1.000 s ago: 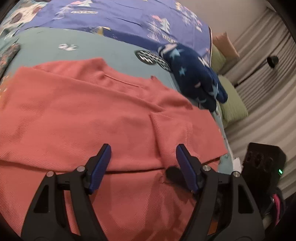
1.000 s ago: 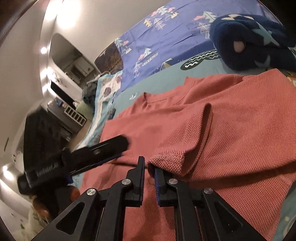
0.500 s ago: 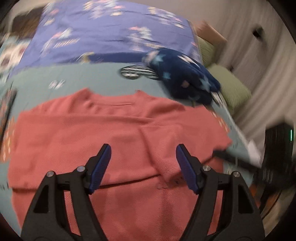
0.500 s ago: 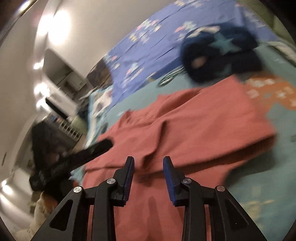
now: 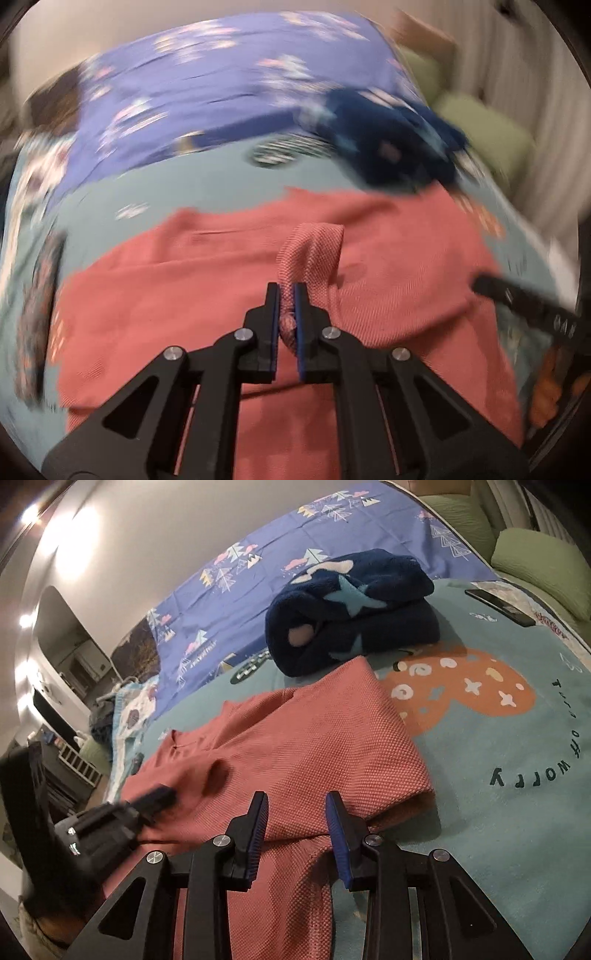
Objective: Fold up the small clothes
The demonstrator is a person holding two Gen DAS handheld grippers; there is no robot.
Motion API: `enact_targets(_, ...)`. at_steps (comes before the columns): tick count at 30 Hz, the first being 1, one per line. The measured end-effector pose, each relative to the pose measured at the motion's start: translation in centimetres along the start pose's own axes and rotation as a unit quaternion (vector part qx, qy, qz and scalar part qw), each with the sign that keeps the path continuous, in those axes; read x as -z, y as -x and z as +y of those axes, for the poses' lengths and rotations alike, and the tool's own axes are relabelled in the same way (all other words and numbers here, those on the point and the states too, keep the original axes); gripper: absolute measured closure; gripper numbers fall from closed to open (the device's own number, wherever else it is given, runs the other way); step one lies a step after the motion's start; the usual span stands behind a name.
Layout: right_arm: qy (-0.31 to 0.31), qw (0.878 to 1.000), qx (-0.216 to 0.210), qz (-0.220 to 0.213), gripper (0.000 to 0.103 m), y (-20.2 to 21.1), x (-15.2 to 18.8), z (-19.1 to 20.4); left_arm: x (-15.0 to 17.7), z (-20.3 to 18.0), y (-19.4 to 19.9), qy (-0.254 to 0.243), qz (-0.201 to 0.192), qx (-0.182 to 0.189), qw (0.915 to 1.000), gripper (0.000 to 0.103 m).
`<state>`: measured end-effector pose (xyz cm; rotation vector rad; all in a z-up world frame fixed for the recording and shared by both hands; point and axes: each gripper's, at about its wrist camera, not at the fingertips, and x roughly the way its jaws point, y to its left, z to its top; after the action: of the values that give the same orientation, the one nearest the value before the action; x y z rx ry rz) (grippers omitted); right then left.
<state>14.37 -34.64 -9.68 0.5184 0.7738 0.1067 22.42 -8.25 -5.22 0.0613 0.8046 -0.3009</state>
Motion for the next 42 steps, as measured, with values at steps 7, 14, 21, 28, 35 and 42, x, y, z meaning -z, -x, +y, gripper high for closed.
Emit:
enact_targets(7, 0.006, 1.0, -0.006, 0.004, 0.065, -0.8, 0.7, 0.5, 2.3, 5.4, -0.6, 0.111, 0.033, 0.053, 0.9918, 0.041)
enact_targets(14, -0.003, 1.0, -0.014, 0.003, 0.064, -1.3, 1.0, 0.3, 3.0, 4.4, -2.8, 0.113, 0.052, 0.031, 0.9918, 0.036)
enact_targets(21, -0.002, 1.0, -0.014, 0.005, 0.063, -1.6, 1.1, 0.3, 1.5, 2.7, -4.3, 0.079, 0.069, -0.002, 0.9945, 0.031)
enact_targets(28, -0.002, 1.0, -0.015, 0.002, 0.063, -1.0, 1.0, 0.3, 0.5, 6.1, -3.1, 0.118, 0.058, -0.017, 0.9912, 0.094)
enact_targets(35, 0.059, 0.997, 0.045, -0.024, 0.045, 2.3, -0.8, 1.8, -2.6, 8.5, 3.5, 0.1, -0.039, -0.007, 0.9942, 0.095)
enact_targets(42, 0.123, 0.987, 0.098, 0.035, 0.04, 0.6, 0.3, 3.9, -2.7, 12.3, 4.7, 0.122, -0.056, 0.004, 0.991, 0.094)
